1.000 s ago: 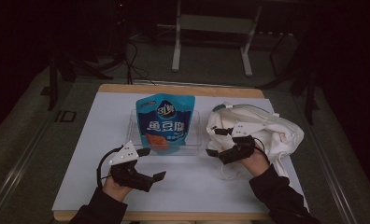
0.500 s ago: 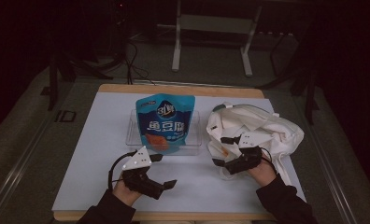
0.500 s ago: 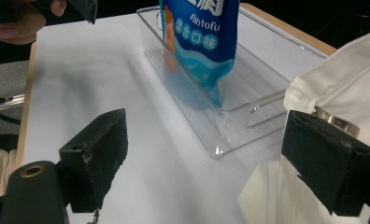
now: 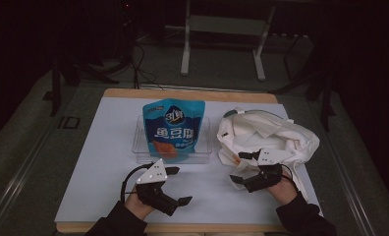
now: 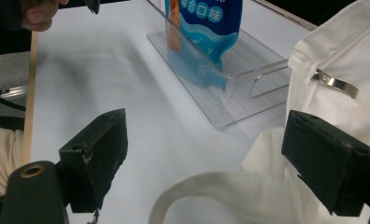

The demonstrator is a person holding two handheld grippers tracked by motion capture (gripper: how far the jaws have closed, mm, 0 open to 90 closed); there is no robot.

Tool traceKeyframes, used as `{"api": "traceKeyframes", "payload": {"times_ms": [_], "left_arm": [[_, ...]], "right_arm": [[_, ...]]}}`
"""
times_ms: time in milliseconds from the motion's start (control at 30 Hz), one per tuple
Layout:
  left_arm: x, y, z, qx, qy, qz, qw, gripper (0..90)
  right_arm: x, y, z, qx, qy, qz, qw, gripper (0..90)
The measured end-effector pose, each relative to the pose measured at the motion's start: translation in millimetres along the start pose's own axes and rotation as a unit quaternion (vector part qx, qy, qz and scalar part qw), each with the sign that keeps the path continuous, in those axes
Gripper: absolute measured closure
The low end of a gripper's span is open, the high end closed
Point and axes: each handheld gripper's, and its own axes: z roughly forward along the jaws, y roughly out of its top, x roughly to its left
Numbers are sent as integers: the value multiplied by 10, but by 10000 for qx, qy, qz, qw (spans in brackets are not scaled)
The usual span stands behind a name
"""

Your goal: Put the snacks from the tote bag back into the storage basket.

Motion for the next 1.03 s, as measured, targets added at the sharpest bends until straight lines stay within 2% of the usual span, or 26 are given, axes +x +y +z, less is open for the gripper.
{"api": "traceKeyframes", "payload": {"times_ms": [133,300,367,500,767,1033], "left_arm": [[-8,-16,27,61,-9,22,10000,22],[-26,-28,65,144,-79,58,9998,22],[-30,-29,69,128,-94,54,9999,22],[-35,-35,78,126,-122,48,9998,22],[-31,-77,104,178,-154,86,9997,22],[-9,-99,101,191,-140,67,9997,22]], "right_arm": [[29,-46,-41,-32,-78,-62,9999,142],[69,-105,-69,-51,-147,-5,9999,137],[86,-122,-81,-46,-137,46,9999,137],[124,-156,-109,-70,-189,-18,9998,136],[146,-246,-156,-114,-204,-52,9997,136],[141,-254,-149,-164,-150,-55,9997,135]]}}
